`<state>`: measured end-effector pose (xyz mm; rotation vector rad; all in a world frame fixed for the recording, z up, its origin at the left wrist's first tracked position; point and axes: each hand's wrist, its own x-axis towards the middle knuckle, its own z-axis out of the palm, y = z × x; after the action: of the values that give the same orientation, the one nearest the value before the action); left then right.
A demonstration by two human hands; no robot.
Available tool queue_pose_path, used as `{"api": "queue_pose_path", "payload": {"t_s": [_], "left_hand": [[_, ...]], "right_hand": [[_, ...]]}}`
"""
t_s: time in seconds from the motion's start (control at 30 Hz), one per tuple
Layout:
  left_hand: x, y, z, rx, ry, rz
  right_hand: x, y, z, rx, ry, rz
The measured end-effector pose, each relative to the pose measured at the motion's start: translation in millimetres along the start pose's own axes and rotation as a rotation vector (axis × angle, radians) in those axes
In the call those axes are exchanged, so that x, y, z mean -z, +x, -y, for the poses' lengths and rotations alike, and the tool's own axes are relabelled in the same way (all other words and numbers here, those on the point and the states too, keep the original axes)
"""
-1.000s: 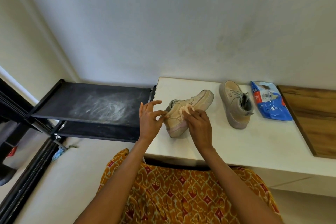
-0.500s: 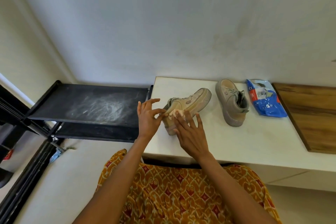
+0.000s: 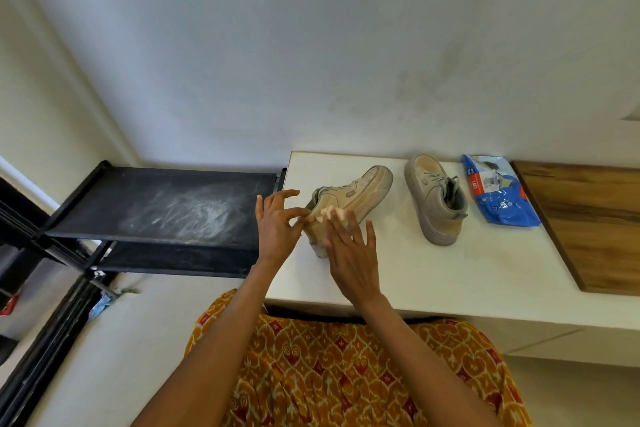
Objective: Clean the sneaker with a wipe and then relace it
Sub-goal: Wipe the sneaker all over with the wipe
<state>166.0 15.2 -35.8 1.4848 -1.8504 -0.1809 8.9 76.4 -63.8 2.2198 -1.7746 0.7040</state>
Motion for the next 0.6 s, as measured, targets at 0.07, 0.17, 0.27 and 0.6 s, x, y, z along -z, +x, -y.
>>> {"api": "queue_pose_path", "payload": {"t_s": [0.07,0.17,0.27,0.6], "left_hand": [[0,1,0,-0.003,0.002,-0.004],[-2,1,-3,-0.005,-0.013,-0.003],[-2,2,-4,-0.023,-0.016,-0.001],[-1,2,4,0.055,-0.02,0.001]], "right_hand": [[3,5,-18,0.104,-0.088,0.003],[4,26,-49,-0.011,-0.166,0.06],[8,46,-62,-0.16,-0.125,0.089],[-6,8,-22,0.161,0.03,-0.007]]}}
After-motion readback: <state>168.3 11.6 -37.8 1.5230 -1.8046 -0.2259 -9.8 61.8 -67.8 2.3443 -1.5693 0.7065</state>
